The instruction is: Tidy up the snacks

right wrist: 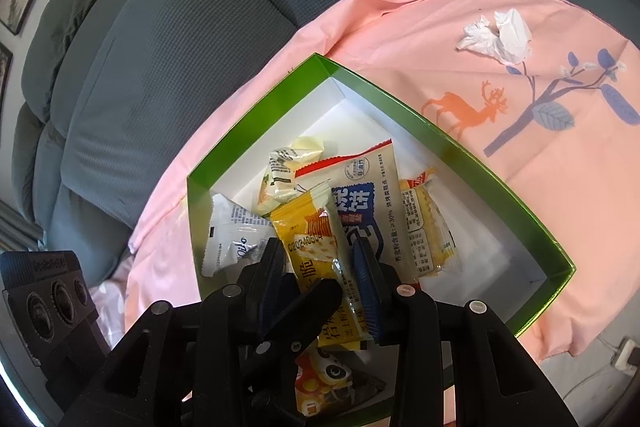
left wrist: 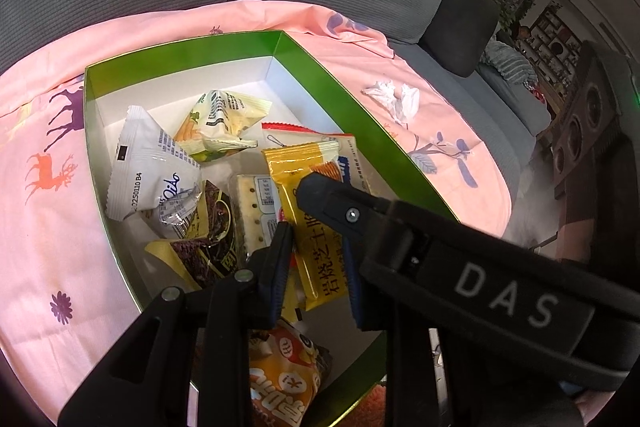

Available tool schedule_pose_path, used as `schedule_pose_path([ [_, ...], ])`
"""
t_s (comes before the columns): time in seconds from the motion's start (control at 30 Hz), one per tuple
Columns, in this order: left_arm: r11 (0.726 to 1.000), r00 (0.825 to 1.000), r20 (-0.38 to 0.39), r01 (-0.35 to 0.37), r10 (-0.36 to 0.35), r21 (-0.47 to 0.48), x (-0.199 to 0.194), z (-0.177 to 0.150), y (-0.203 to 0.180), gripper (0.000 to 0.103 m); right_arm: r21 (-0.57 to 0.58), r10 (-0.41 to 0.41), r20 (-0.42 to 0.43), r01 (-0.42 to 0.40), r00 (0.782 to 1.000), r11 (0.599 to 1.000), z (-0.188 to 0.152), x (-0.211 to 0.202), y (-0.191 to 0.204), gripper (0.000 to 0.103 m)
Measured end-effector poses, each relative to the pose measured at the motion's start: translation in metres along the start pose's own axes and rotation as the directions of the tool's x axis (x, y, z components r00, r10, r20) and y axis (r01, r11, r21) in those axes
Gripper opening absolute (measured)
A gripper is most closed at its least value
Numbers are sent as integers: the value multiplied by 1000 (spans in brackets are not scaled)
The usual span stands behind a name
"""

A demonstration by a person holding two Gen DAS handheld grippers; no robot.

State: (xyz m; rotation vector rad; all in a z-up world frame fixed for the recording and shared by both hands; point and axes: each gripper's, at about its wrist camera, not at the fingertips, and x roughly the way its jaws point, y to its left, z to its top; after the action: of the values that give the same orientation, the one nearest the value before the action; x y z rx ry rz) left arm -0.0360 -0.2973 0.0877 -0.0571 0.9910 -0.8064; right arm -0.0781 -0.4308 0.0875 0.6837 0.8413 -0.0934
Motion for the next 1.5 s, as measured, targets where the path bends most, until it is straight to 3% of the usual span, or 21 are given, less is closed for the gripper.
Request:
schedule_pose_path([
  [0.3,999,999,5,-32,32,7,-8,-2,-3,36,-9,9,-16,-9,1000,1000,-1,0,2,39],
  [0.5,993,992,67,-105,102,48,-29,-5,-8,62,-23,25,16,-25,1000,999,-1,-11,6,52],
  [0.63,988,985,108,-144,137,64,-47,-8,-8,88,-24,12,50,-11,999,1000,-3,-23,9,55],
  [0.67,986,982,119,-156,149,61,-55,-9,-7,90,-28,8,61,-6,998,1000,-4,-27,10,60],
  [0.7,986,981,123,-158,150,59,-57,-9,-7,94,-33,8,69,-5,998,999,-5,-30,11,67],
  [0.8,991,986,121,-125,118,45,-72,-11,-1,102,-72,41,81,-35,996,997,-8,-40,19,72],
  [0.9,988,984,88,-153,153,-7,-79,-13,5,102,-121,28,93,-16,995,993,-14,-47,31,81],
  [1.1,973,971,68,-229,231,-30,-91,-19,10,102,-192,-65,125,89,990,977,-24,-55,51,83],
  [1.5,967,969,24,-244,246,-73,-96,-27,24,102,-187,-124,113,143,986,972,-25,-50,52,83],
])
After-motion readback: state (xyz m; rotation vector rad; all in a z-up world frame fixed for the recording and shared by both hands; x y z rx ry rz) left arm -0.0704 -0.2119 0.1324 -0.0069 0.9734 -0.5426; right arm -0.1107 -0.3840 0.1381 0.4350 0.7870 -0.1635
